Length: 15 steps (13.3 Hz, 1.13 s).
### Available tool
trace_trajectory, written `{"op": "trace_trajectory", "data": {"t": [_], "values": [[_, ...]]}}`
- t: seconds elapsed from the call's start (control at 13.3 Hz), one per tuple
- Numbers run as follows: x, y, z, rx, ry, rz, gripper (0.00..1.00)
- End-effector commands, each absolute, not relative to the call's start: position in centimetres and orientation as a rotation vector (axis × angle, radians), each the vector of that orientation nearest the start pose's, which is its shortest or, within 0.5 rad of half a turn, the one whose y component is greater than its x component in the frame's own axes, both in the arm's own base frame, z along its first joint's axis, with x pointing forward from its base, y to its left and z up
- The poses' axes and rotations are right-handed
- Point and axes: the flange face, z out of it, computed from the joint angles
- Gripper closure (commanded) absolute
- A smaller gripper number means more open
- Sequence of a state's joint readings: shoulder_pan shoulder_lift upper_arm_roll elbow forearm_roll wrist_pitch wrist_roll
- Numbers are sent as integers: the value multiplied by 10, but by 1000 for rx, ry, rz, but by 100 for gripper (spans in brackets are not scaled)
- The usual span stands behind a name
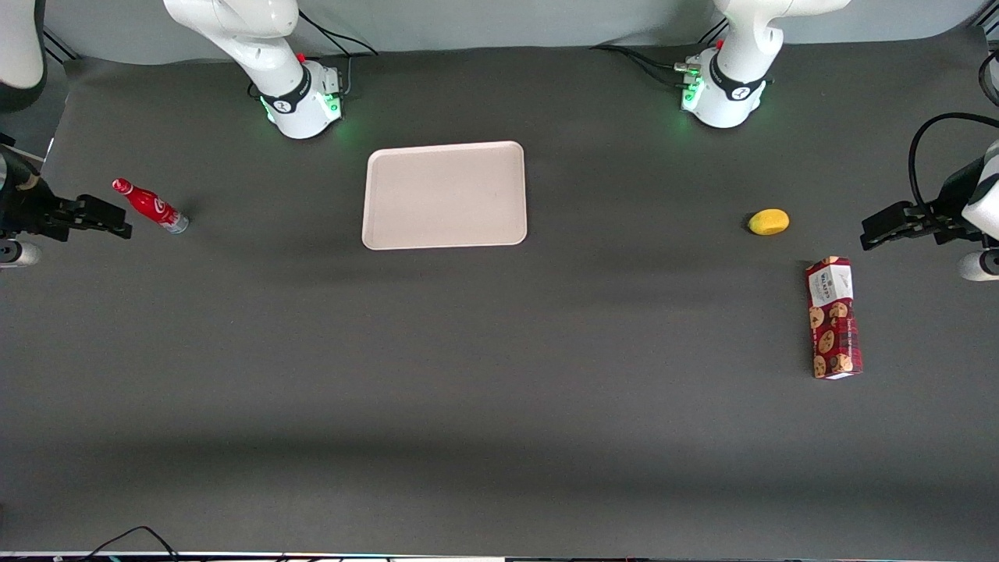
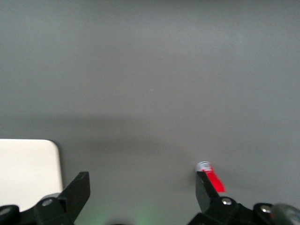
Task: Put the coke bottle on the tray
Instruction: 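Move the right gripper toward the red Coca-Cola bottle lying on the table, then lower the open right gripper around the bottle's neck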
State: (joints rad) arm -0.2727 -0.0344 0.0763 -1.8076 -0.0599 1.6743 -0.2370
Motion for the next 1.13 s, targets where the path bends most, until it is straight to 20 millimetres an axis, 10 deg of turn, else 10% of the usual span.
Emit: {"op": "trace_trajectory", "data": {"t": [0.0, 0.53, 1.05], "values": [[486, -176, 484, -3166, -241, 170, 0], [396, -247, 372, -3204, -272, 219, 0], [330, -270, 349, -3230, -279, 181, 0]]}}
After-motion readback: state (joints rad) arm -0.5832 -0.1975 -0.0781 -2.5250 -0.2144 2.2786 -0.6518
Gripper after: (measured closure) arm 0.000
